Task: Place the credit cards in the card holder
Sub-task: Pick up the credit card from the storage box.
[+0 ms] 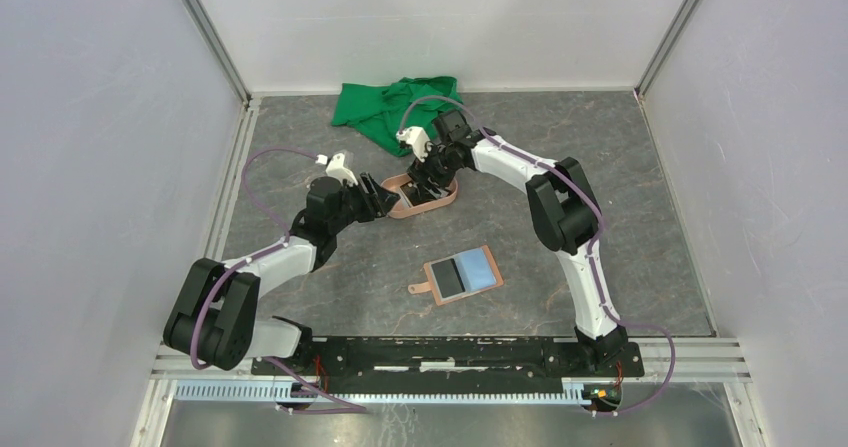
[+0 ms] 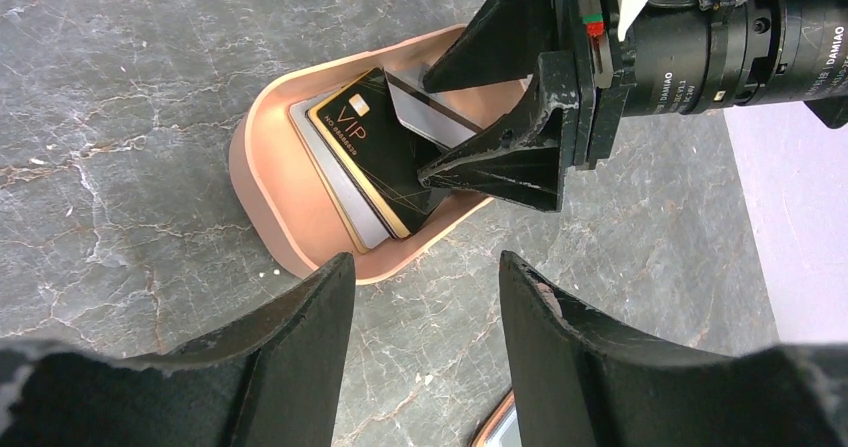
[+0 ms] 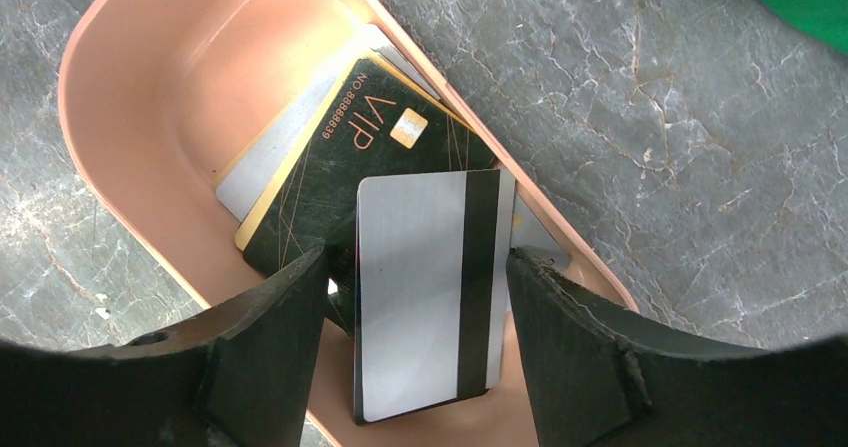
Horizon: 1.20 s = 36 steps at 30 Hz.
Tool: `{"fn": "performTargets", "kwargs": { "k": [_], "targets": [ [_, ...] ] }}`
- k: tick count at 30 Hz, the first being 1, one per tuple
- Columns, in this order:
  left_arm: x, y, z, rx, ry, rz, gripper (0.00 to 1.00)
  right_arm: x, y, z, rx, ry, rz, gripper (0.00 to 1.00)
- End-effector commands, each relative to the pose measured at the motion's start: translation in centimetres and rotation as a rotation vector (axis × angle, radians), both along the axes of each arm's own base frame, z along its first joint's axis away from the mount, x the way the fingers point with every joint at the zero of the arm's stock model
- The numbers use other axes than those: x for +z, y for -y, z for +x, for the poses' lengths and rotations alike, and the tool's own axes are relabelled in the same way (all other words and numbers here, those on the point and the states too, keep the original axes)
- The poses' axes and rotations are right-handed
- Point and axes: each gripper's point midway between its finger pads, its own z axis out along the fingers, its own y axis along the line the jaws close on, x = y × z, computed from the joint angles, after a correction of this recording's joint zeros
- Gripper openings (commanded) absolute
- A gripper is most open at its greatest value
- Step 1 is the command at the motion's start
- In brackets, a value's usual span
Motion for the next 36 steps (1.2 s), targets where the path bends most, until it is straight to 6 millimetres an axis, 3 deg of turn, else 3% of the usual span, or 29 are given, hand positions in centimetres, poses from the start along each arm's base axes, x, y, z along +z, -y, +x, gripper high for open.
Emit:
{"fn": "performTargets", "kwargs": {
  "k": [1, 6, 11, 16, 31, 36],
  "targets": [
    [1.8, 0.3, 0.1, -0.005, 0.049, -0.052, 0.62, 0.8, -0.7, 1.5, -0.026, 0.037, 0.03, 0.7],
    [2.0, 0.7, 0.1, -0.02, 0.049, -0.076, 0.62, 2.8, -0.3, 2.2, -0.044, 0.052, 0.074, 0.63],
    [2.2, 1.6, 0.3, -0.041, 0.045, -0.128, 0.62, 3.5, 0.0, 2.4, -0.047, 0.05, 0.089, 0.56],
    [2.5, 2.4, 0.9, -0.061, 0.043, -0.169, 0.61, 3.4, 0.4, 2.7, -0.053, 0.038, 0.098, 0.43],
    [1.8, 3.9, 2.5, -0.097, 0.017, -0.216, 0.6, 6.6, 0.4, 3.2, -0.028, 0.097, 0.153, 0.02],
    [1.6, 3.9, 3.3, -0.113, 0.035, -0.152, 0.6, 7.3, 0.5, 3.2, 0.003, 0.107, 0.182, 0.0]
  ]
}}
